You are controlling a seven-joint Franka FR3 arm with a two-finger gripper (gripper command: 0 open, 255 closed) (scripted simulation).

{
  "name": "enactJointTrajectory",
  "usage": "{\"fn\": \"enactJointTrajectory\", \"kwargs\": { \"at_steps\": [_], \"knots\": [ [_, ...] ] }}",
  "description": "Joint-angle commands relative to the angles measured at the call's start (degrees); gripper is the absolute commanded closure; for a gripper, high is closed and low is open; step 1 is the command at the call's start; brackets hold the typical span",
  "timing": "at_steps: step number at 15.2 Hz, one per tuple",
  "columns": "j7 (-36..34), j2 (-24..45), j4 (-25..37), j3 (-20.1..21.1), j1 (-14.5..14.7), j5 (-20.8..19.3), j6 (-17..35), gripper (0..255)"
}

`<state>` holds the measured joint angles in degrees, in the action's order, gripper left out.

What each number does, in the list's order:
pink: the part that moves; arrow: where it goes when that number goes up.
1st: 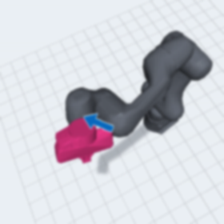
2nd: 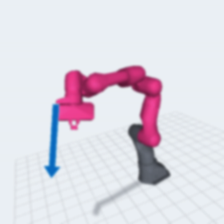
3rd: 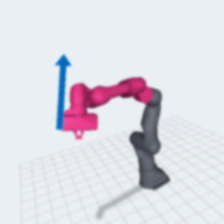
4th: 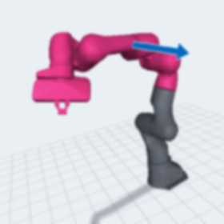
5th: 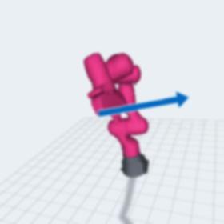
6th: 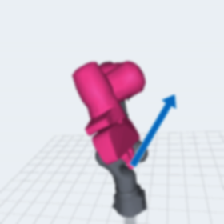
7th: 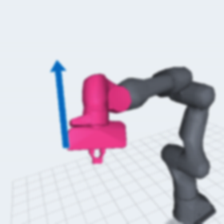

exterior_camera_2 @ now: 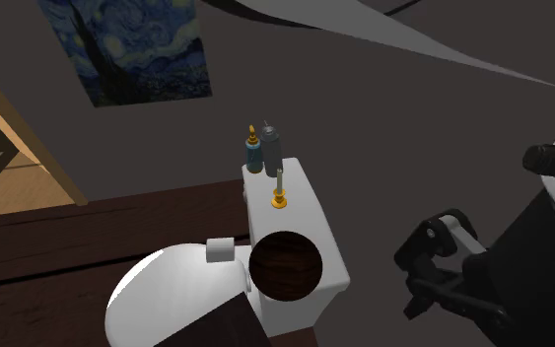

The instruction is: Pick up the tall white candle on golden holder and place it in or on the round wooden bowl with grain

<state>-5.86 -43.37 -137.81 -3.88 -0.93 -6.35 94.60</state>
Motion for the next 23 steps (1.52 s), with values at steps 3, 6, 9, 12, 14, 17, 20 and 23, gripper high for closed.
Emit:
{"fn": "enactJointTrajectory", "kwargs": {
  "at_steps": [3,6,9,12,14,17,20,23],
  "knots": [
    [-1.93,1.34,-0.96,1.76,1.1,1.41,2.13,0],
    [-4.75,3.84,-1.95,4.41,2.75,3.43,5.44,0],
    [-7.5,6.91,-2.36,7.05,4.36,5.28,8.83,0],
    [-10.19,10.51,-2.19,9.69,5.87,6.88,12.23,0],
    [-11.96,13.18,-1.74,11.43,6.8,7.77,14.48,0],
    [-14.64,17.55,-0.59,14.01,8.09,8.77,17.75,0],
    [-17.36,22.3,1.15,16.56,9.18,9.3,20.85,0],
    [-20.21,27.37,3.45,19.01,10.16,9.24,23.68,0]
  ]
}}
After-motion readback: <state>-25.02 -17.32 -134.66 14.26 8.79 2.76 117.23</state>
